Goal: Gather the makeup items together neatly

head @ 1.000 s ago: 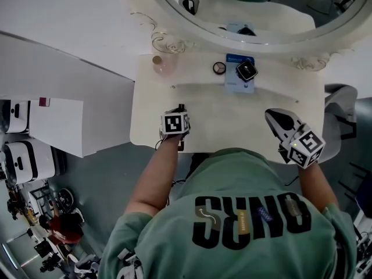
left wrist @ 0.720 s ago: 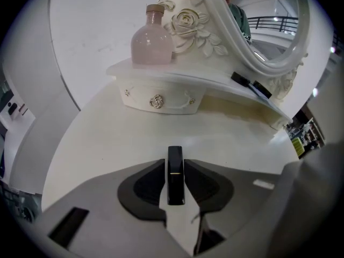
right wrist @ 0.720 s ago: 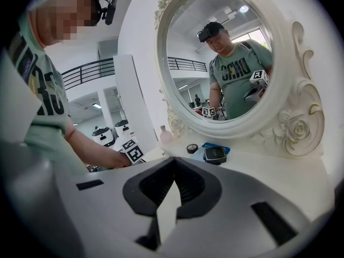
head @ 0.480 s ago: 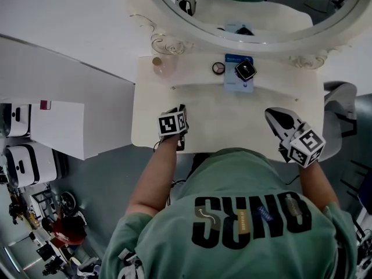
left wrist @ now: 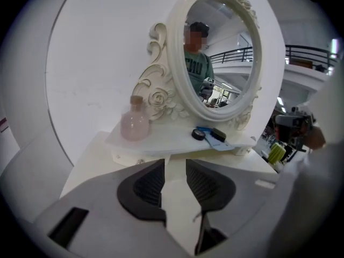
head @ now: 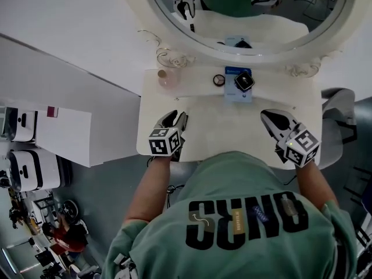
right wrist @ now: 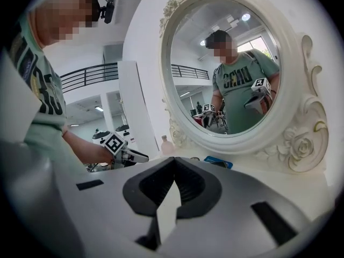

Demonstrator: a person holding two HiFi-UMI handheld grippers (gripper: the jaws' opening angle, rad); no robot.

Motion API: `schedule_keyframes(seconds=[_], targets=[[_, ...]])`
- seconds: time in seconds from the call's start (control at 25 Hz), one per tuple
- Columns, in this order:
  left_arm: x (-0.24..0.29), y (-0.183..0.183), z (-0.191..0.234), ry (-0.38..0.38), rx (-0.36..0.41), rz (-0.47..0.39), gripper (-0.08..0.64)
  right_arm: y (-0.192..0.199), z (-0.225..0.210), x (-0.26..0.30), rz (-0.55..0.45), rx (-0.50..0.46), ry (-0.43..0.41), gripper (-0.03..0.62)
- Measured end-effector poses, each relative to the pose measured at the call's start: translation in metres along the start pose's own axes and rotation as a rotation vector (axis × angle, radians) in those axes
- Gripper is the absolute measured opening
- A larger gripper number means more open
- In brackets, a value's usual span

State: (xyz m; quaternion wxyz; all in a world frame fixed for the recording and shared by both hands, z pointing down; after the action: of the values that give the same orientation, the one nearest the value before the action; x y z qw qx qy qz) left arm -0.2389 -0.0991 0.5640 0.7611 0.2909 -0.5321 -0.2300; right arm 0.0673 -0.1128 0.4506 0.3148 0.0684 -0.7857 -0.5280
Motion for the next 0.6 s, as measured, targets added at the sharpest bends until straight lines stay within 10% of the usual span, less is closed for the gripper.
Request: schedule_keyframes(seconds=[0.6], targets=[[0.102, -0.095, -0.115, 0.246, 0.477, 0.003, 0.144, 0.009, -0.016, -0.031, -0.037, 0.042, 0.082, -0.006]])
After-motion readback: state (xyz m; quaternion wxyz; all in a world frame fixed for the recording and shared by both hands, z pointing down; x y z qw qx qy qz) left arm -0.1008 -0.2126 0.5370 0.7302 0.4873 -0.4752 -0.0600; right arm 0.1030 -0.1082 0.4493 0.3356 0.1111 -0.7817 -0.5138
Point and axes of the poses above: the fingertips, and each gripper's own axes: x forward along the fingers, z to its left, y out of its underside, the point moved 3 cm from there along -x, backward along the fingers, and after that the axes turned 6 degrees about z, right-handed, at the moved point
